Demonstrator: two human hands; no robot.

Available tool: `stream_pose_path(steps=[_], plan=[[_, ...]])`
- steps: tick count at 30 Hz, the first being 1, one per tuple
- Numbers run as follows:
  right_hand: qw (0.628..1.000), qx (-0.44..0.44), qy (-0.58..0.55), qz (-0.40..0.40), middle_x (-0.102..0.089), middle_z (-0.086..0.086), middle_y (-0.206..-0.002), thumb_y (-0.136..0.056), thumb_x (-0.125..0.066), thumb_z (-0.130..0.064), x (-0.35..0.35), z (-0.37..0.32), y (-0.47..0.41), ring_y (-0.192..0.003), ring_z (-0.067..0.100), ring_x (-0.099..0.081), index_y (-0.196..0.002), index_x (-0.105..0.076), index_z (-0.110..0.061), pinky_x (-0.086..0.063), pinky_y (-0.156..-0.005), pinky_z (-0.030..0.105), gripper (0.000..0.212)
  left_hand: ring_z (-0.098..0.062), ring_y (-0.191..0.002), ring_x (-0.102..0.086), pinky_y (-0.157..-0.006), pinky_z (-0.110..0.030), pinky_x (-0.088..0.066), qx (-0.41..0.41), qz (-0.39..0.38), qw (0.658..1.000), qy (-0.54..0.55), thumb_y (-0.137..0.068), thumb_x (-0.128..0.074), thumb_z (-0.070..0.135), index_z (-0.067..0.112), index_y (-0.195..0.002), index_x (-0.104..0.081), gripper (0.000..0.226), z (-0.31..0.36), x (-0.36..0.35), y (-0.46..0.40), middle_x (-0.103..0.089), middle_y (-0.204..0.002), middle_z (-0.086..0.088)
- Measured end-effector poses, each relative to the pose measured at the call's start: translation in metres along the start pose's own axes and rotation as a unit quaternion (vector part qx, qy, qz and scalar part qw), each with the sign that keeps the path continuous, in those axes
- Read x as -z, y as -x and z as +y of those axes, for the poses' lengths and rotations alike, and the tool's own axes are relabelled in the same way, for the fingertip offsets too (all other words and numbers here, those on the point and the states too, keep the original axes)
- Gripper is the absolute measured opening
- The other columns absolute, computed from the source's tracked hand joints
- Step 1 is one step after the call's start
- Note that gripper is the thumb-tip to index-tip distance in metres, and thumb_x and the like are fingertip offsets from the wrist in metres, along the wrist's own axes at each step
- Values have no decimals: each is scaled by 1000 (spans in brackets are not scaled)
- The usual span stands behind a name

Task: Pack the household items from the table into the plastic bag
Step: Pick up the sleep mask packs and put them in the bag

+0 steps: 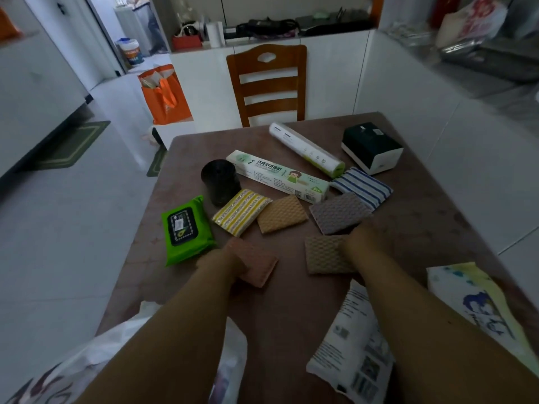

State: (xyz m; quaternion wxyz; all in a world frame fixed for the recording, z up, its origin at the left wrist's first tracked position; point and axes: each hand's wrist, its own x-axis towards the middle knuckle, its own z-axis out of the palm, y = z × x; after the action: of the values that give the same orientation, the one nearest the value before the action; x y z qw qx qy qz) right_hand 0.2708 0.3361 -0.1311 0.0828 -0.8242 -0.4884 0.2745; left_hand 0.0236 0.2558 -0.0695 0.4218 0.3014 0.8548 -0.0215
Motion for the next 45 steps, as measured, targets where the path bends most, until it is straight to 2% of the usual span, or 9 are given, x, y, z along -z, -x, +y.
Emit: stream_pose_path(steps=[5, 8, 11, 16, 22, 31, 34, 38, 45], plan=[[990, 14, -5, -140, -46, 16, -141, -79, -70, -38, 16, -6, 29, -122, 34, -51, -139, -40, -5, -46, -100, 41, 75, -22, -57, -44, -55, -32, -37, 7, -88, 983, 163, -92, -55, 10, 6, -79, -54, 14, 8, 0, 18, -47, -66, -13], [969, 50, -161, -178, -47, 18, -141, -77, -77, -26, 50, -11, 43, -120, 35, -51, -135, -47, -2, -47, -97, 40, 70, -34, -90, -62, -84, -37, -49, -68, -55, 984, 156, -95, -49, 7, -2, -118, -55, 26, 17, 11, 27, -61, -101, -26], [932, 145, -166, -287, -62, 7, -108, -75, -77, -26, 89, -23, 60, -90, 18, -59, -107, -62, -13, -50, -62, 23, 37, -25, -78, -63, -64, -32, -52, -136, -84, 969, 189, -92, -57, 15, -5, -127, -52, 41, 26, 24, 33, -64, -97, -16], [896, 123, -273, -327, -59, 8, -117, -65, -84, -23, 68, -44, 57, -101, 24, -58, -114, -56, -16, -52, -78, 37, 56, -19, -59, -71, -47, -25, -56, -153, -187, 929, 281, -95, -51, 35, 5, -105, -56, 32, 46, 20, 36, -66, -87, -12], [920, 54, -334, -200, -61, 12, -121, -67, -83, -23, 65, -41, 18, -106, 30, -58, -126, -55, -8, -49, -96, 46, 67, -33, -106, -61, -94, -42, -51, -175, 41, 967, 182, -96, -39, 45, 1, -119, -59, 53, 75, 22, -9, -63, -116, -20], [991, 4, -84, -104, -28, 21, -152, -51, -83, -58, 60, -40, -26, -135, 35, -36, -146, -25, -1, -40, -107, 44, 125, -38, -126, -46, -99, -44, -41, -70, 213, 970, 97, -78, -70, 46, -3, -137, -28, 87, 78, 10, -61, -46, -137, -22], [988, 14, -104, -113, -39, 19, -147, -18, -75, -70, 55, -33, -35, -130, 34, -44, -143, -32, -1, -44, -104, 45, 149, -37, -112, -58, -94, -41, -50, -122, 160, 951, 233, -84, -67, 35, -3, -128, -47, 61, 84, 16, -68, -58, -125, -21], [984, 20, -128, -122, -36, 17, -151, -50, -85, -55, 56, -31, -30, -132, 32, -43, -147, -22, 1, -41, -107, 42, 128, -25, -79, -61, -71, -34, -51, -140, -3, 908, 394, -90, -62, 25, 3, -100, -59, 24, 97, 24, -55, -65, -98, -16], [952, 20, -262, -156, -46, 13, -143, -57, -89, -35, 48, -33, -17, -124, 29, -50, -140, -39, -2, -46, -92, 32, 103, -19, -61, -59, -47, -33, -56, -127, -88, 929, 338, -84, -70, 13, -6, -124, -51, 48, 103, 7, -26, -59, -75, -9]])
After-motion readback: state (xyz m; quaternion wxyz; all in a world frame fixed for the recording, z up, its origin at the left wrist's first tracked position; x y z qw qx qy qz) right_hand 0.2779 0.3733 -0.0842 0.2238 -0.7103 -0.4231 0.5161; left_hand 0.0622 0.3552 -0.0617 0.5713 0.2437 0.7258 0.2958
